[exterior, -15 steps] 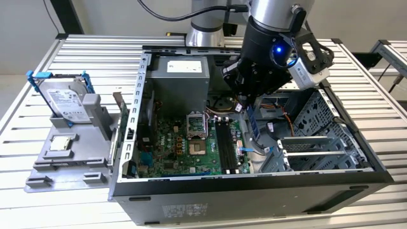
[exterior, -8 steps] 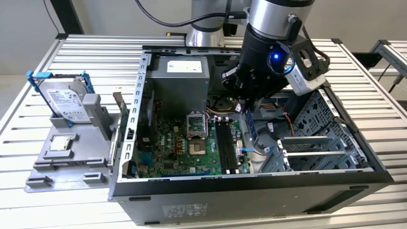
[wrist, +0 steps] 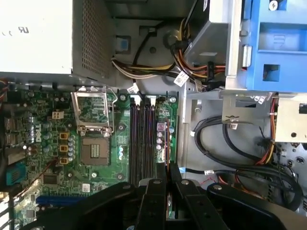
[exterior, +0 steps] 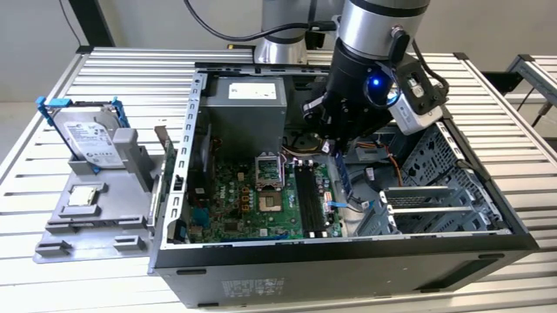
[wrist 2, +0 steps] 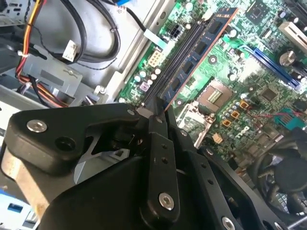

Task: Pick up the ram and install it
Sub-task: 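Insert the ram into the slot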

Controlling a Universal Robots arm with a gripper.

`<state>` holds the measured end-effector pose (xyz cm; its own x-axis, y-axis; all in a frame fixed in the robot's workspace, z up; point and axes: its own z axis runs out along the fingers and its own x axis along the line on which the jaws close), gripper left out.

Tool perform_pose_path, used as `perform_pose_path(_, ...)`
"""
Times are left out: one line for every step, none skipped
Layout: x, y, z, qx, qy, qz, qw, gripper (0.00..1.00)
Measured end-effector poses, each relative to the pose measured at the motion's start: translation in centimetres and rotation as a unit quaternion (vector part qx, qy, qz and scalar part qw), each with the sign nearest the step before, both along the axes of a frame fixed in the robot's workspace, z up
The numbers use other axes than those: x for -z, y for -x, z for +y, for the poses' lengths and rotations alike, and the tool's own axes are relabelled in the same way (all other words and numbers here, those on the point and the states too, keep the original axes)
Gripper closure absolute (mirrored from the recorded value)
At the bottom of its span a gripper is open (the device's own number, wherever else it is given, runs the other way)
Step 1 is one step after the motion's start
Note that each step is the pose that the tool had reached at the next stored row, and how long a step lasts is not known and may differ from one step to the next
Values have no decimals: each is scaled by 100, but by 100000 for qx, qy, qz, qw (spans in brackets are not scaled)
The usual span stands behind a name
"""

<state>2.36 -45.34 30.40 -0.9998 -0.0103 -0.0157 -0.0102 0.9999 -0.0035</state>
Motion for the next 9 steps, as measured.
perform_pose_path(17,0,0,-1,0,0,100000,100)
perform_pose_path(35,0,0,-2,4,0,100000,100)
perform_pose_path(54,0,0,-2,5,0,100000,100)
perform_pose_path(71,1,0,0,9,2,100000,100)
perform_pose_path(89,1,0,0,7,-1,100000,100)
perform_pose_path(108,1,0,2,8,-1,100000,100)
perform_pose_path(126,1,1,0,3,-2,100000,100)
perform_pose_path(145,1,1,-1,8,0,100000,100)
perform_pose_path(163,1,1,3,20,3,100000,100)
